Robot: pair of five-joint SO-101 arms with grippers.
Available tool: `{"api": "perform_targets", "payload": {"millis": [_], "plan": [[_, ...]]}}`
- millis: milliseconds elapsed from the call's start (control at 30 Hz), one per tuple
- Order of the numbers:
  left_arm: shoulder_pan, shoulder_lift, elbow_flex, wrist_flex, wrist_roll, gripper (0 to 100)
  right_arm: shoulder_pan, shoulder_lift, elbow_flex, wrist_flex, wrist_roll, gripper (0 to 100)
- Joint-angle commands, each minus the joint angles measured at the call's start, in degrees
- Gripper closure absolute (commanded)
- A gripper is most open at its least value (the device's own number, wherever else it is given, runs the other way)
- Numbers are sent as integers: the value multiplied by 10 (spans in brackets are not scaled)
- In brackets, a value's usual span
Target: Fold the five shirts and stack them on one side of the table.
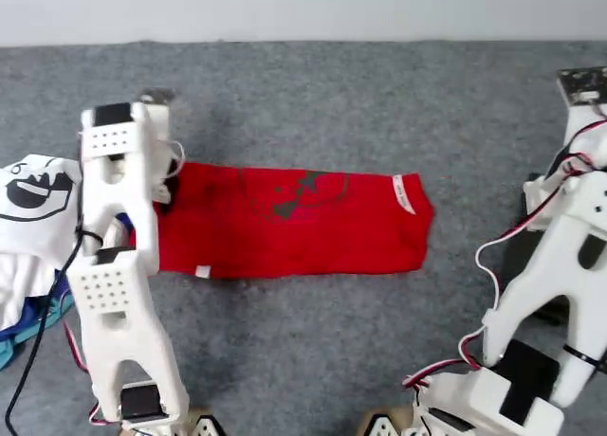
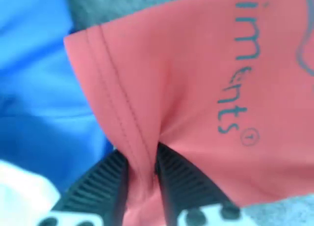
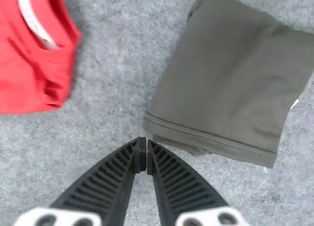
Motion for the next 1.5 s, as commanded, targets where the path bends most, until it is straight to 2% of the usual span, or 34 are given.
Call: {"api": "perform_targets", "payload": {"millis": [0, 200, 367, 533, 667, 867, 1100, 1300, 1467], "plan": [[47, -89, 8, 16, -33, 988, 20, -20, -25, 22, 7, 989], [166, -157, 36, 16, -35, 988, 25, -19, -24, 22, 29, 989], [249, -161, 33, 12, -33, 987, 25, -19, -22, 22, 27, 989], [329, -161, 32, -11, 9, 987, 25, -17, -21, 22, 26, 989], [387, -162, 32, -37, 13, 987, 33, -18, -5, 22, 26, 989], [437, -162, 32, -93, 44, 987, 72, -22, 45, 22, 26, 989], [472, -161, 30, -108, 46, 987, 121, -22, 48, 22, 30, 989], [471, -161, -24, -104, 64, 987, 138, -25, 48, 22, 30, 989], [494, -147, -50, -131, 78, 987, 134, -59, 49, 22, 30, 989]]}}
